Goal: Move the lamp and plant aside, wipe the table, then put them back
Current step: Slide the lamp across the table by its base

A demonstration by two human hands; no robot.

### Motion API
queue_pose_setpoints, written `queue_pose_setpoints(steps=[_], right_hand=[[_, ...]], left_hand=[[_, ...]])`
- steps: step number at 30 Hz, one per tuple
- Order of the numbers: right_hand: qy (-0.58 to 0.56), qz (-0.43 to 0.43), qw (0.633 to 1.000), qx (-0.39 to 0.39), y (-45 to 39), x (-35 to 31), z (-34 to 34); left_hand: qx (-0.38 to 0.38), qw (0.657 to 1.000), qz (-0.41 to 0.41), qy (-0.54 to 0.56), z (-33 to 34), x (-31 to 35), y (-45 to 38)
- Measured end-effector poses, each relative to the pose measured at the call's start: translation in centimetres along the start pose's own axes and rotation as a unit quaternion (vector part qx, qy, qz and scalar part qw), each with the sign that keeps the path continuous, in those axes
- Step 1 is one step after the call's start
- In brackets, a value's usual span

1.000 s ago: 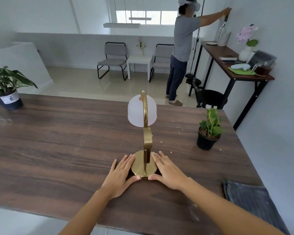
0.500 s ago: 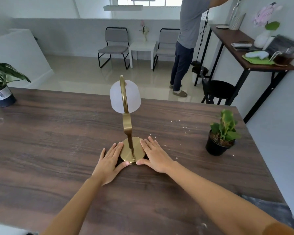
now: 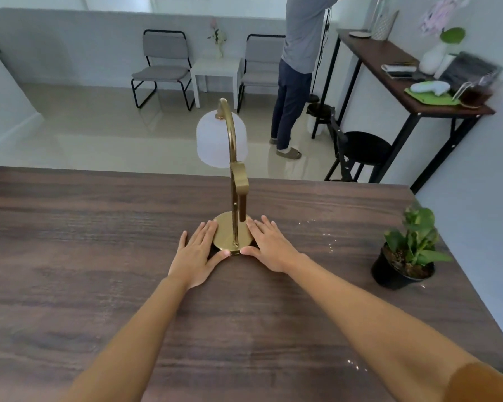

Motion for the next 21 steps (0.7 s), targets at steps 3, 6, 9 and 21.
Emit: queue_pose_setpoints(steps=[3, 6, 9, 21], right_hand=[[0.000, 0.019, 1.000, 0.006, -2.0, 0.7, -0.6], [0.000, 0.042, 0.999, 0.011, -3.9, 1.7, -1.3], [-0.003, 0.056, 0.998, 0.012, -5.4, 2.3, -2.0], [-0.023, 0.095, 0.995, 0.018, -9.8, 4.1, -3.6]], left_hand=[[-0.005, 1.000, 0.002, 0.003, 0.2, -0.8, -2.7], [-0.006, 1.000, 0.009, 0.001, 0.2, -1.2, -5.3], [-0.004, 1.000, 0.016, 0.006, 0.3, -1.7, -7.6], [-0.030, 0.999, 0.005, -0.011, 1.0, -3.0, -12.9]])
Point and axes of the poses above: each hand's wrist, its own y-axis away from the middle knuckle, its own z-axis out of the palm, x = y × z, the point moved 4 cm from there along -y, towards the middle knuckle, and after that the axes turned 12 degrees about z, right-handed, at the moved point
